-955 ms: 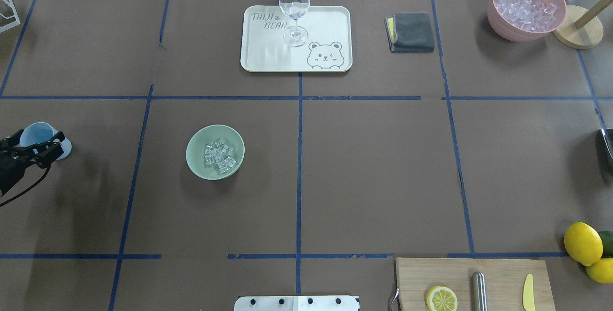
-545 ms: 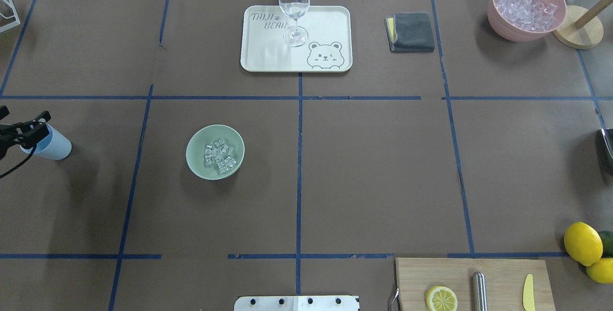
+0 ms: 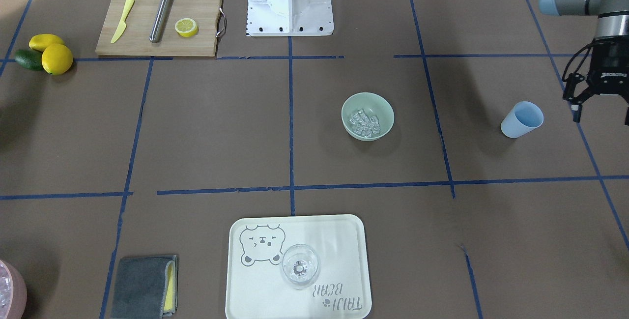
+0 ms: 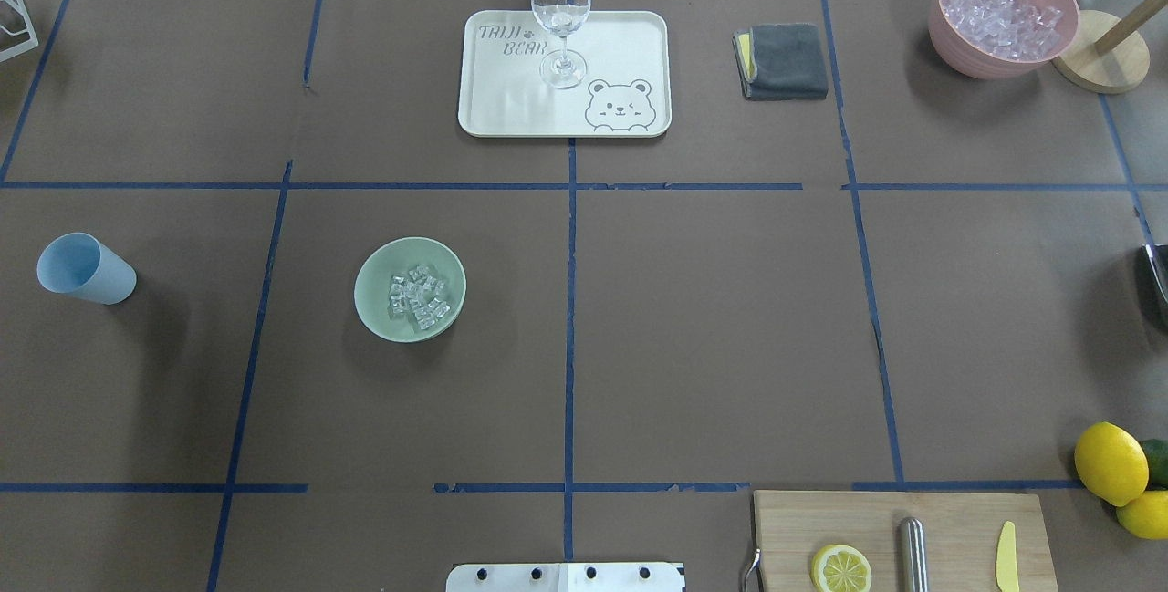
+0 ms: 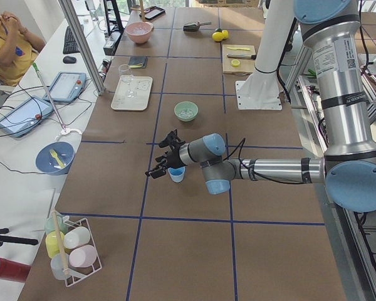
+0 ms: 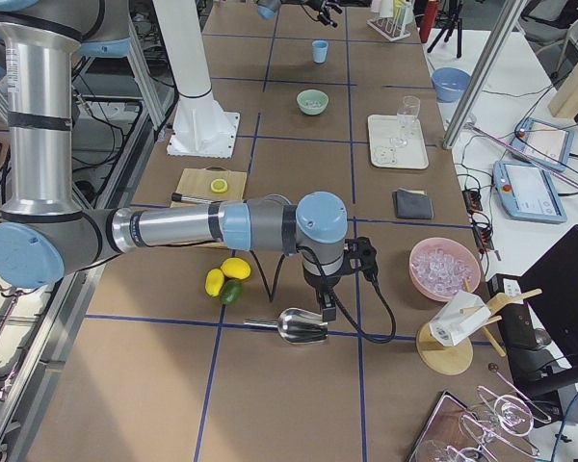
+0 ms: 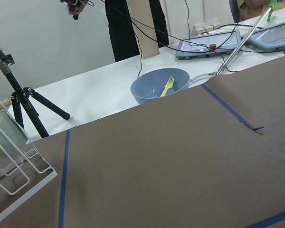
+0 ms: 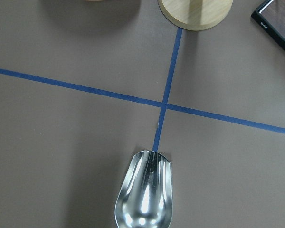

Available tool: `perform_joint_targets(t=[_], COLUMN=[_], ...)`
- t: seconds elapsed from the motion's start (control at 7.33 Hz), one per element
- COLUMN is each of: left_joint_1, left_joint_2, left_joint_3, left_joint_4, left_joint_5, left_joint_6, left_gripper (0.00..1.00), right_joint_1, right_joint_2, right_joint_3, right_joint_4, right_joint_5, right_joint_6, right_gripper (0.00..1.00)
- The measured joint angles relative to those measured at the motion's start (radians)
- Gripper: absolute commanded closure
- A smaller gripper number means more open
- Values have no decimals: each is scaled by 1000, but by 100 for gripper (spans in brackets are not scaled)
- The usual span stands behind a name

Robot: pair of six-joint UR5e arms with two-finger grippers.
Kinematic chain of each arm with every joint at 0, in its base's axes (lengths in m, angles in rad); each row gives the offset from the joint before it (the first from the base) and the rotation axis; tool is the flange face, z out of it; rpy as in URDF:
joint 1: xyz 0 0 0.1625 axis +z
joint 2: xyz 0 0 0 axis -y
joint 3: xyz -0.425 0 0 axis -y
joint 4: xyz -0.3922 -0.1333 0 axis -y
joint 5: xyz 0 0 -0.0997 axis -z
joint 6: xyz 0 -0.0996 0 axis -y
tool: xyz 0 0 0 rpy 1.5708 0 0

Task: Pour ice into bowl

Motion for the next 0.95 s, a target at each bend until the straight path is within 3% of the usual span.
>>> perform_joint_targets(t=[0.27,0.55,0.95], left_joint_1=[-286,-453,-536], left_joint_2=[-66,-120,-160], left_joint_3=[-10,-11,-9], left_joint_4=[279,627,1099], left_joint_5=[-286,-498,-611], left_joint_6=[300,434,462], left_gripper=[0,0,0], right_joint_1=[-2,-45,-200], right_joint_2=[1,18,111], right_joint_3=[48,81,145], right_joint_4=[1,3,2], right_joint_5=[24,64,75], right_joint_6=[1,6,182], right_gripper=[0,0,0])
